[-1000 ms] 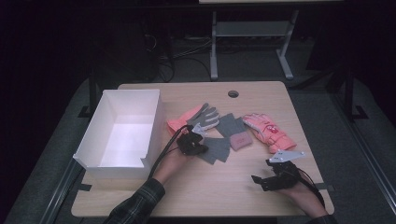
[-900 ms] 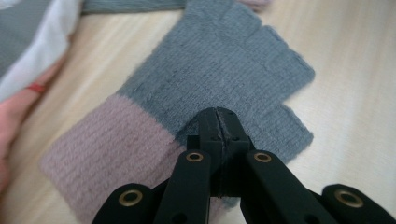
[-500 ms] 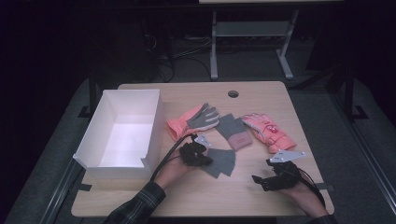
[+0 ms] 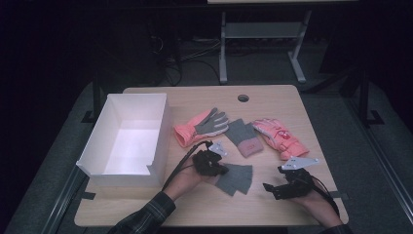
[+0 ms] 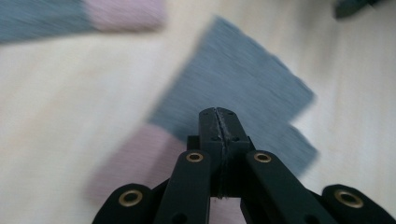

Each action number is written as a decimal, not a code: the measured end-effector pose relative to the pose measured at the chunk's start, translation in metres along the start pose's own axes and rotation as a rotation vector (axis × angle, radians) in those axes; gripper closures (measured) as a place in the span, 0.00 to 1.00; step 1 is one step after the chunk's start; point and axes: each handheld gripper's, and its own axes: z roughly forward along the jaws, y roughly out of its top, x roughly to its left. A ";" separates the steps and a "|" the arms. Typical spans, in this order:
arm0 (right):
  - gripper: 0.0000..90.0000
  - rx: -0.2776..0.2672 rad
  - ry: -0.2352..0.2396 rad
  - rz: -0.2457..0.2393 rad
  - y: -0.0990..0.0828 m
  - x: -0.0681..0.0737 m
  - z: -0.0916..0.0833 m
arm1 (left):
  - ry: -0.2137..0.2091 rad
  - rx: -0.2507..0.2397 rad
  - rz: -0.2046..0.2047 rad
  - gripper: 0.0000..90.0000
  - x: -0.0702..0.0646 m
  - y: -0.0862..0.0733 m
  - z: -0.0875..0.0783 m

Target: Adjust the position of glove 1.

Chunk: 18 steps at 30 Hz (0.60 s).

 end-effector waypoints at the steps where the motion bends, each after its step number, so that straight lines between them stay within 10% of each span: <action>1: 0.15 -0.002 0.000 0.001 0.000 0.000 0.000 | 0.013 -0.014 -0.012 1.00 0.004 0.001 -0.001; 9: 0.15 0.003 0.004 -0.002 0.000 0.001 0.001 | 0.118 0.011 -0.078 1.00 0.041 -0.007 0.003; 18: 0.15 -0.002 0.011 -0.004 0.000 0.001 0.000 | 0.133 0.048 -0.110 1.00 0.044 -0.016 -0.003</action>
